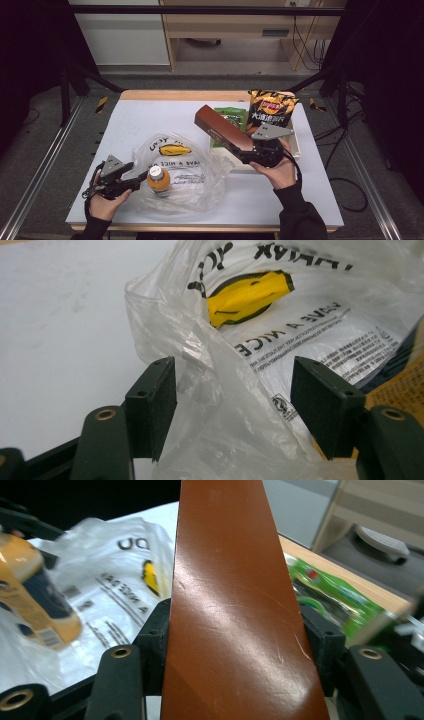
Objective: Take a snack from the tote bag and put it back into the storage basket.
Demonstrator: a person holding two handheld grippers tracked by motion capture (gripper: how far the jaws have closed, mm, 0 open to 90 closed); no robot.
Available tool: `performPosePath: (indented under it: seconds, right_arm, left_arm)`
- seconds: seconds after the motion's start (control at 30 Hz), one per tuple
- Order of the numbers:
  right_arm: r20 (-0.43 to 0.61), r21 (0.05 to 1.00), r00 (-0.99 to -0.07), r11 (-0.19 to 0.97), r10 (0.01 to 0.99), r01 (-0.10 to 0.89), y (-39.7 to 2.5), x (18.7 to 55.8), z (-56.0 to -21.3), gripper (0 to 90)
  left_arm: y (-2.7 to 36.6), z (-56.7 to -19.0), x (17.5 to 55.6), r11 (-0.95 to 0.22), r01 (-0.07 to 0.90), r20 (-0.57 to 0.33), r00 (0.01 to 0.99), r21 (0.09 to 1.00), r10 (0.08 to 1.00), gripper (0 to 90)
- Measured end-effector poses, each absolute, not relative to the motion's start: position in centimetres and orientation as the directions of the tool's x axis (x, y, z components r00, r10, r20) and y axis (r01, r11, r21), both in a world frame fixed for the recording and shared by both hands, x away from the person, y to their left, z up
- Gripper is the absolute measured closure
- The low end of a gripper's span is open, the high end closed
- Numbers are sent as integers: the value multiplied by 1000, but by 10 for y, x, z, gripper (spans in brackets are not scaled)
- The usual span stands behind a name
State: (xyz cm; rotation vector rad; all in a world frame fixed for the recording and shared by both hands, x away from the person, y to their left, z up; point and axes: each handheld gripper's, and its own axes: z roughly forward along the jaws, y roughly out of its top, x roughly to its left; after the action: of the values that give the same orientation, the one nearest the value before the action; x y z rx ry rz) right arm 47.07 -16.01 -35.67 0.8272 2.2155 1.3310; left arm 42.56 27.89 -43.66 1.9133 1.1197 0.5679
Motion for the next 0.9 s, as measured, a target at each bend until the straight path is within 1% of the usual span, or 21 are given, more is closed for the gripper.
performPosePath:
  seconds: [0.13, 0.47, 0.7, 0.8, 0.9]
  right_arm:
    - [-48, 887, -712, 358, 701, 292, -177, 471, -363, 436]
    - [-32, 867, -681, 359, 732, 345, -202, 475, -388, 436]
    - [-19, 850, -678, 370, 735, 376, -209, 476, -407, 436]
    - [-38, 825, -683, 409, 729, 391, -207, 475, -410, 436]
    - [-28, 825, -695, 409, 718, 390, -206, 476, -415, 436]
  left_arm:
    - [280, -432, 424, -245, 482, -28, 491, 841, 871, 327]
    - [284, -420, 422, -216, 454, -31, 478, 865, 878, 303]
    - [290, -415, 422, -198, 451, -38, 463, 870, 886, 307]
    - [292, -417, 423, -195, 463, -45, 458, 865, 888, 303]
    - [295, -418, 424, -191, 465, -45, 450, 864, 892, 304]
